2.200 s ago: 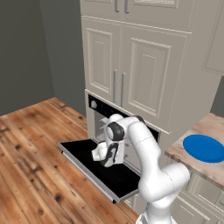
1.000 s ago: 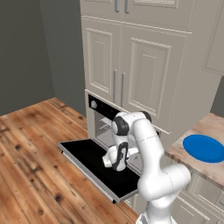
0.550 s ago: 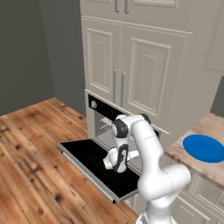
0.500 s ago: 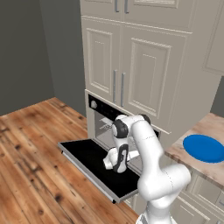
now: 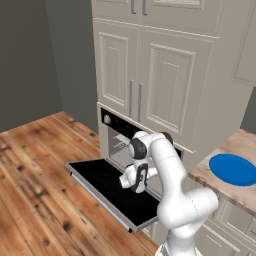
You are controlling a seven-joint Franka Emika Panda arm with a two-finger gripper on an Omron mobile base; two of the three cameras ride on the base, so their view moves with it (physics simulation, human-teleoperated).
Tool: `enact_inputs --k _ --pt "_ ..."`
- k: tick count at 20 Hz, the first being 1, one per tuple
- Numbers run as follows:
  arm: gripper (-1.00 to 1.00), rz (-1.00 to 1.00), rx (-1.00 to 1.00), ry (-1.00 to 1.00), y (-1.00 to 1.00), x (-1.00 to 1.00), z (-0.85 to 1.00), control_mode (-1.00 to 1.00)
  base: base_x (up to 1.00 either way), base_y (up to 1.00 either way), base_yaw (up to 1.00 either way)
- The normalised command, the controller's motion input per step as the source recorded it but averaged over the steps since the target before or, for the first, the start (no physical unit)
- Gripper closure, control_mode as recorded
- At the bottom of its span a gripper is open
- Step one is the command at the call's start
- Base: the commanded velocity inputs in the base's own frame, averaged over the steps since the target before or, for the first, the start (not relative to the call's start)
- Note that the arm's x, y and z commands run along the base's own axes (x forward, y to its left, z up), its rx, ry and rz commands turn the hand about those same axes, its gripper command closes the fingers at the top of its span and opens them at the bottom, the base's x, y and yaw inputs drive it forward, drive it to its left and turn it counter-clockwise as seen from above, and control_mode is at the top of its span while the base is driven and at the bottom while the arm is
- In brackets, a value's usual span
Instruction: Take the baked cake out of the oven and place it on the plate for cooling. Then close the oven door.
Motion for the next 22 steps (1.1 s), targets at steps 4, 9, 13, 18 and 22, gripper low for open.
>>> enact_inputs --k 4,9,13,18,22 --pt "-1.00 0.00 -0.02 0.00 -0.09 0.38 -0.10 -1.00 0.00 0.00 0.00" --pt "-1.00 0.00 -0.02 0.00 -0.05 0.28 -0.19 -1.00 0.00 0.00 0.00" --pt "-1.00 0.00 -0.02 0.00 -0.04 0.18 -0.28 -1.00 0.00 0.00 0.00" --pt "-1.00 0.00 -0.02 0.00 -0.07 0.13 -0.30 -1.00 0.00 0.00 0.00" --pt "-1.00 0.00 0.00 0.00 -0.10 0.09 -0.21 -1.00 0.00 0.00 0.00"
